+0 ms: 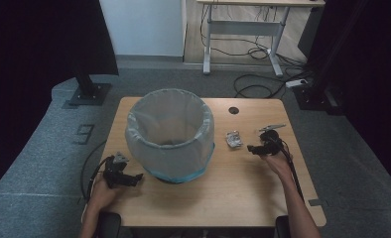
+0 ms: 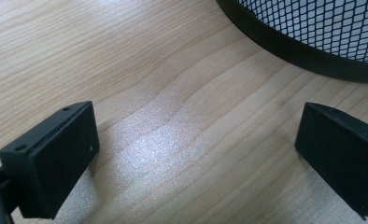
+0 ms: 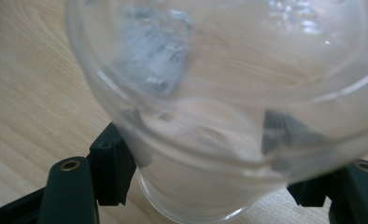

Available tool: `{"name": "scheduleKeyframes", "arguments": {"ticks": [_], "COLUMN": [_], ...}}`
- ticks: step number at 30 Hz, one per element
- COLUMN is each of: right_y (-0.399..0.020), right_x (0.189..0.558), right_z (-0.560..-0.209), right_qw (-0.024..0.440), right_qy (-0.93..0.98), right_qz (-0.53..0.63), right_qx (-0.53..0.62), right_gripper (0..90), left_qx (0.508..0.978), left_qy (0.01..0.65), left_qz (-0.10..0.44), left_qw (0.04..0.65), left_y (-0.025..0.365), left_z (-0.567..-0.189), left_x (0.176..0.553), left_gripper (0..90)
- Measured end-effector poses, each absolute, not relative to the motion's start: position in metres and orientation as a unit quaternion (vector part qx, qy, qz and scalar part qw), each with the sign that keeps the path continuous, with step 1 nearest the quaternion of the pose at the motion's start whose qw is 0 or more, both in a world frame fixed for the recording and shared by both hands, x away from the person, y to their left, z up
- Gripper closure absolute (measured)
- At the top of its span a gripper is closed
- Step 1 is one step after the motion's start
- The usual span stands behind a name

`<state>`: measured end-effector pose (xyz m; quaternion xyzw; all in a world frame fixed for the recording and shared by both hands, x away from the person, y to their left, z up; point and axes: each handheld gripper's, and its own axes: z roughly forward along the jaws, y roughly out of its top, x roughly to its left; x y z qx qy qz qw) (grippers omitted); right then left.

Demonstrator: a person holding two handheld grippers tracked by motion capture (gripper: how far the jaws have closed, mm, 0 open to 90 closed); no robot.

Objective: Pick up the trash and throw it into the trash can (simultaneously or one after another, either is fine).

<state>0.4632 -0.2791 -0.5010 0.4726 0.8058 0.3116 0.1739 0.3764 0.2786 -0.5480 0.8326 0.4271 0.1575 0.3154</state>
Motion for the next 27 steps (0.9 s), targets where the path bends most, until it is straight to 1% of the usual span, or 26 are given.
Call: {"name": "scheduleKeyframes", "arguments": {"ticks": [7,15,27], "right_y": [-0.272,-0.262,-0.257], "right_x": [0.457,0.451,0.445], "right_z": [-0.48,-0.457,-0.429], "right_qw": [0.163,0.162,0.153], "right_qy": [0.814,0.822,0.828], "right_qz": [0.326,0.336,0.346], "right_qx": [0.452,0.43,0.413], "right_gripper": [29.1,29.1,29.2], "left_qx": [0.833,0.833,0.833], "left_qy": [0.427,0.427,0.427], "left_qz": [0.158,0.158,0.158], "left_qw": [0.315,0.315,0.315], "left_y": [0.278,0.278,0.278], "left_z": [-0.548,-0.548,-0.548], "left_x": [0.377,0.377,0.377], "left_gripper": [0.0,0.0,0.0]}}
